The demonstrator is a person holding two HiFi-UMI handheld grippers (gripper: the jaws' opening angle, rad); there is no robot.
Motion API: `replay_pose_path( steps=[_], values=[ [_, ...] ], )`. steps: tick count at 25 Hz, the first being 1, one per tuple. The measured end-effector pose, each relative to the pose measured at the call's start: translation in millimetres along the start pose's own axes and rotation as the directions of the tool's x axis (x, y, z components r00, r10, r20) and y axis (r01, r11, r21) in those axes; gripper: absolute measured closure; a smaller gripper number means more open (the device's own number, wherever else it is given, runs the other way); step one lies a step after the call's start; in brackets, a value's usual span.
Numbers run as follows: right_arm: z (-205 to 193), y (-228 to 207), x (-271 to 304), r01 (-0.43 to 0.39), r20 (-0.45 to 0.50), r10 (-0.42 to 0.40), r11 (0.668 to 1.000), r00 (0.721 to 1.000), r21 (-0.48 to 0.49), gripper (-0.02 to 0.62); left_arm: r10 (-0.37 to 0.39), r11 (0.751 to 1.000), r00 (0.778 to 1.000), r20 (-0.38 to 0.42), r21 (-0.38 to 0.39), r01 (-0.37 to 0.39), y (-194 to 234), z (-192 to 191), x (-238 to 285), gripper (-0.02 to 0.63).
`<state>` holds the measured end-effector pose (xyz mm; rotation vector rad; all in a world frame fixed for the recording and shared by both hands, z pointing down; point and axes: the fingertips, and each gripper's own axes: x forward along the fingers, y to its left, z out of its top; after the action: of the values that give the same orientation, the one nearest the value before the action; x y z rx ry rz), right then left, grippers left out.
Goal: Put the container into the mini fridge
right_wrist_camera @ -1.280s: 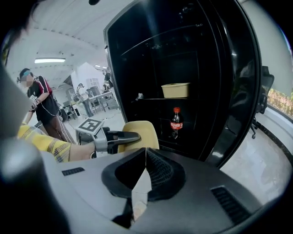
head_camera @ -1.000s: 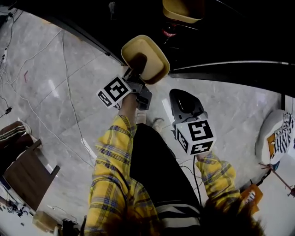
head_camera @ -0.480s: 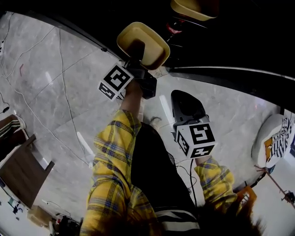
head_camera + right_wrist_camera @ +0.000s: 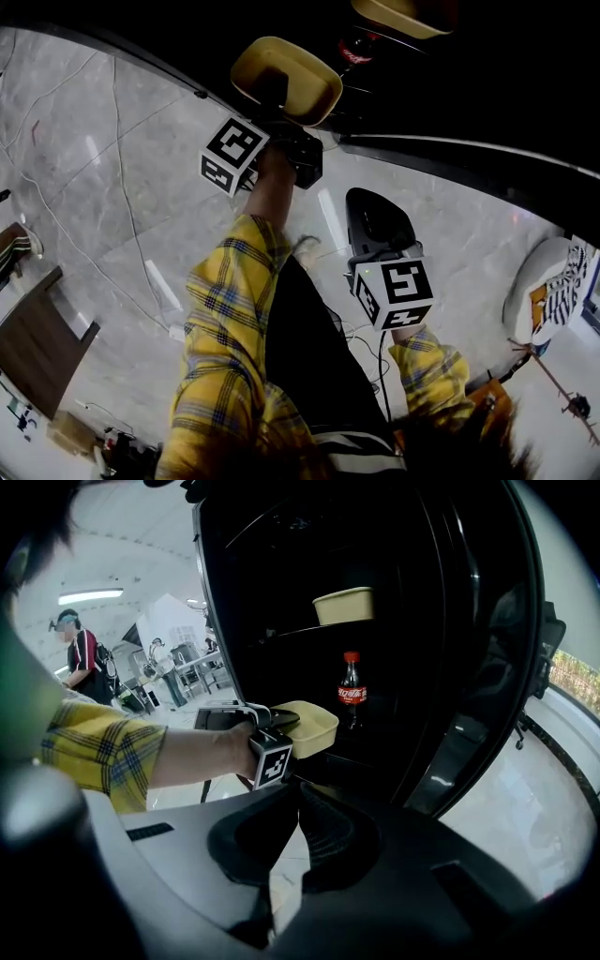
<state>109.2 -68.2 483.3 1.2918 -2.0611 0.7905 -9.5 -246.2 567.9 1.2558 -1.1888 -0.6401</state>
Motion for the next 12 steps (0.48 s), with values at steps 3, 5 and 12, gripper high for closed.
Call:
replay_pose_path(
  steps=[3,5,12],
  values=[
    [-3.3,-0.5,0.2,-0.007,-0.003,0.007,1.0,1.0,0.008,0.568,0.013,1.0,1.0,-0.008,0.02,-0.013,1.4,-1.1,5.0,0.436],
    [-4.7,0.0,1.2,-0.012,-0.005,0.012,1.0,1.0,0.009,0.568,0.022,1.0,1.0,-0.021,0.015,-0.021,2.5,-2.4,10.1,0.433],
    [-10.3,-1.5,2.6,-0.018,-0.013,0.018,1.0,1.0,0.008,0.568,0.022,1.0,0.997,-0.079,0.007,-0.021,1.5,-7.6,24.2,0.382]
  ],
)
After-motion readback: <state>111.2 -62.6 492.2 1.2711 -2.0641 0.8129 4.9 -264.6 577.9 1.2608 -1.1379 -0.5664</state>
